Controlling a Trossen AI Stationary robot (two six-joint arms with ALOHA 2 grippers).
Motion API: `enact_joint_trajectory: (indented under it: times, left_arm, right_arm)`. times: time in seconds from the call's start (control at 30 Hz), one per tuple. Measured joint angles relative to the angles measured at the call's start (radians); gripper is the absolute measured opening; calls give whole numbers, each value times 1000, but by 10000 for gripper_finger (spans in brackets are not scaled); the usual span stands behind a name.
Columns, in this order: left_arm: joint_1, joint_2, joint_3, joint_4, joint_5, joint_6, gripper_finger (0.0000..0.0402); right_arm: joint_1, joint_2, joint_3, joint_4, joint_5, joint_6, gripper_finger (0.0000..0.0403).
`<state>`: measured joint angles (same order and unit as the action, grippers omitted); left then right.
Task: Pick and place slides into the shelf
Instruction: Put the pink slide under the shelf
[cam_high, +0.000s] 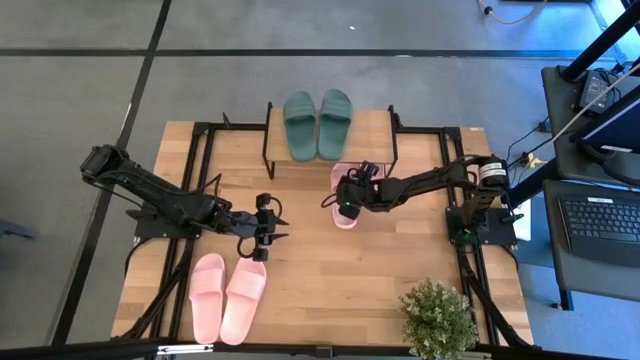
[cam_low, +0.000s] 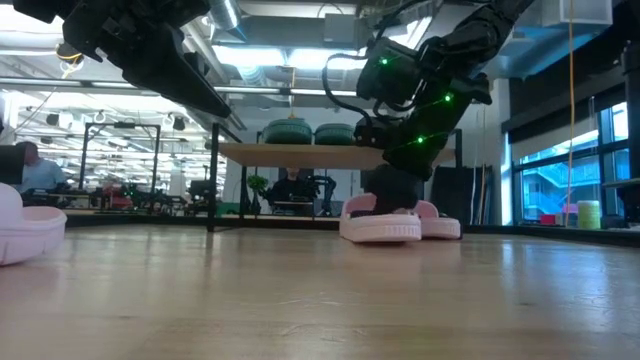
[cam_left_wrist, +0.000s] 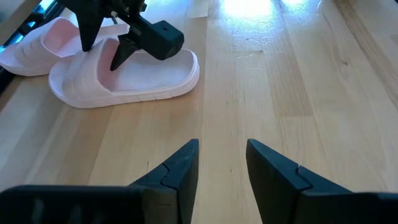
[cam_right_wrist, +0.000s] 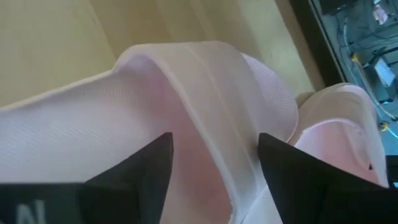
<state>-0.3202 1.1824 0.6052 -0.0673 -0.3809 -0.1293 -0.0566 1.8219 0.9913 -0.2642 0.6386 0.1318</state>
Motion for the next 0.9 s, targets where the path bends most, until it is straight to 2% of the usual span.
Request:
enact_joint_trajectory:
  times: [0.5,0.9]
  left_arm:
    - [0,0,0,-3,0,0,126]
    - [0,0,0,-3,0,0,126]
  right_arm:
    - [35,-2,47,-49,-52,20,236]
    - [39,-2,79,-148,-44,73,236]
